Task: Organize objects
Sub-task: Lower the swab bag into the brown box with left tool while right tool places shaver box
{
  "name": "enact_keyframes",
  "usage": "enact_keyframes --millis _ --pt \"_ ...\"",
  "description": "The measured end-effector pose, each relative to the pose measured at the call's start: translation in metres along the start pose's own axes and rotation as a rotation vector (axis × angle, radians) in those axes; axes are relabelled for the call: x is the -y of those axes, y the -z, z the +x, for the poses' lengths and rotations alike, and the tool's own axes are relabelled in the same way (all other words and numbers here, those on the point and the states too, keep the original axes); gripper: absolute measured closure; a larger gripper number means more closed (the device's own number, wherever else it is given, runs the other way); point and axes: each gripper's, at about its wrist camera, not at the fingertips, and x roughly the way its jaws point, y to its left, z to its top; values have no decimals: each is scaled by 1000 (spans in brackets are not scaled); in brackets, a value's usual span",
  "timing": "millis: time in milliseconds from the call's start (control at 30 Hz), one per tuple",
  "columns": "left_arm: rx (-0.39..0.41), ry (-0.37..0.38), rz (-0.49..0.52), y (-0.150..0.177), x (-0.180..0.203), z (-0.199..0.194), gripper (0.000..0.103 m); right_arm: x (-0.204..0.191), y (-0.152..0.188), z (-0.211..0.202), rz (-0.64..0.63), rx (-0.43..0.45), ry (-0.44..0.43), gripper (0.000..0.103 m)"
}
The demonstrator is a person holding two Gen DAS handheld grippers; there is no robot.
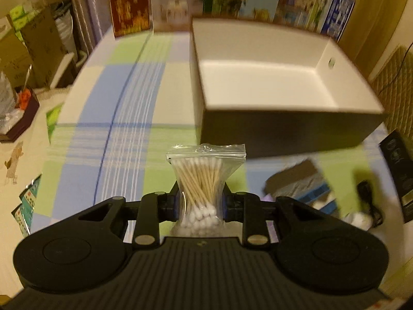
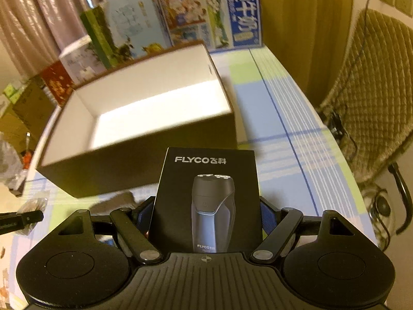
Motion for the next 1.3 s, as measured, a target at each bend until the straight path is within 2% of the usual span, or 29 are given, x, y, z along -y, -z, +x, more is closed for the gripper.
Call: enact_keyframes --millis 167,333,533,767,1100,1200,1300 --pt "91 27 -8 -27 15 -23 80 -10 -25 -7 -46 53 -70 26" --pt "119 37 14 -64 38 -11 79 -24 -60 5 -91 101 -127 26" --pt "101 38 37 -104 73 23 79 -40 -96 41 -139 111 -155 26" --pt "61 24 24 -138 87 69 79 -35 -124 92 -156 84 -158 26" --pt "-53 27 -5 -148 87 123 79 -27 -125 172 -151 -60 -136 26" --pt "-72 25 -7 -148 87 134 79 -27 -124 182 -154 -69 -133 26" --pt "-84 34 -20 -149 86 142 78 -28 -126 186 -157 -32 -136 26"
